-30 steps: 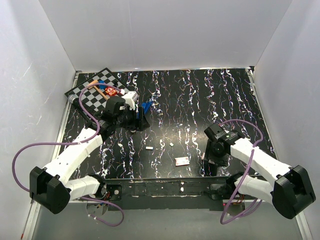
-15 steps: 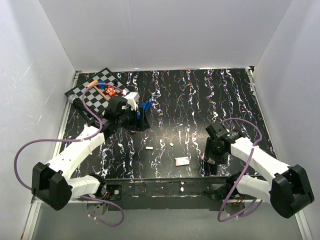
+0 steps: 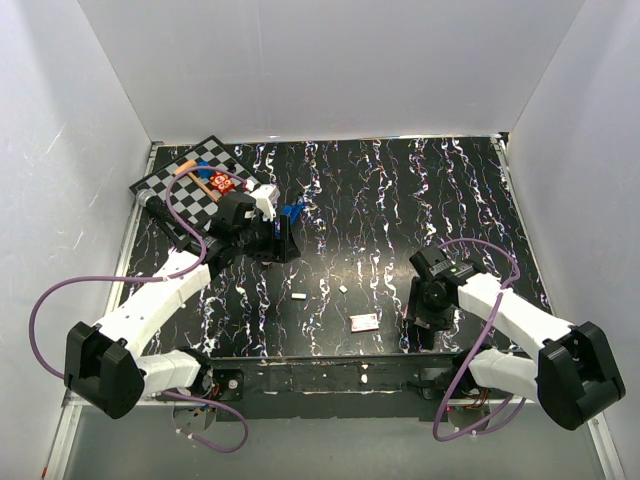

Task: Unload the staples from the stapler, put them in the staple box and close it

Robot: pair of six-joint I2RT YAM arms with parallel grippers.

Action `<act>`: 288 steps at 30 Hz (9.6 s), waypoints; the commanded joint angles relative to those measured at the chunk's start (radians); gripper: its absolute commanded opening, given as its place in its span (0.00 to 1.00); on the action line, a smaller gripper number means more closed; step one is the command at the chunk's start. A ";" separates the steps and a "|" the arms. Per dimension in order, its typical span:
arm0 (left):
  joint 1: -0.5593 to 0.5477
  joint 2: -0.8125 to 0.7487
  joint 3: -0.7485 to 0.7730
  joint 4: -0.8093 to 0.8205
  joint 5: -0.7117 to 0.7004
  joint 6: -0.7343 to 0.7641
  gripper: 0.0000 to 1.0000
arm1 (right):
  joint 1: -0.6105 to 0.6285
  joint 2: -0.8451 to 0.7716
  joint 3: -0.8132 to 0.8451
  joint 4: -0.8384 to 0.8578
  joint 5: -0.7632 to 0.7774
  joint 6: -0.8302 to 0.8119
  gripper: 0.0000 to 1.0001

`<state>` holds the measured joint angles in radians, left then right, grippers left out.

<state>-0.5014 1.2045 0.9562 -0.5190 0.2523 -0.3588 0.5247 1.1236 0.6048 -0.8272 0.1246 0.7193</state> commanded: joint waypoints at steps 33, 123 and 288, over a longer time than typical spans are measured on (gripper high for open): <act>-0.002 -0.016 0.006 -0.003 -0.002 0.012 0.64 | -0.003 0.110 -0.016 0.237 -0.062 -0.086 0.62; -0.002 -0.640 -0.152 -0.007 -0.556 0.052 0.98 | 0.601 0.940 1.032 0.140 -0.134 -0.926 0.53; 0.000 -0.608 -0.151 0.005 -0.535 0.061 0.98 | 0.250 0.680 0.615 0.145 0.096 -0.239 0.24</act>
<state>-0.5014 0.6014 0.8066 -0.5377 -0.2871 -0.3096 0.7788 1.8072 1.1946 -0.6994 0.2169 0.4679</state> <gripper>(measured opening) 0.981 0.244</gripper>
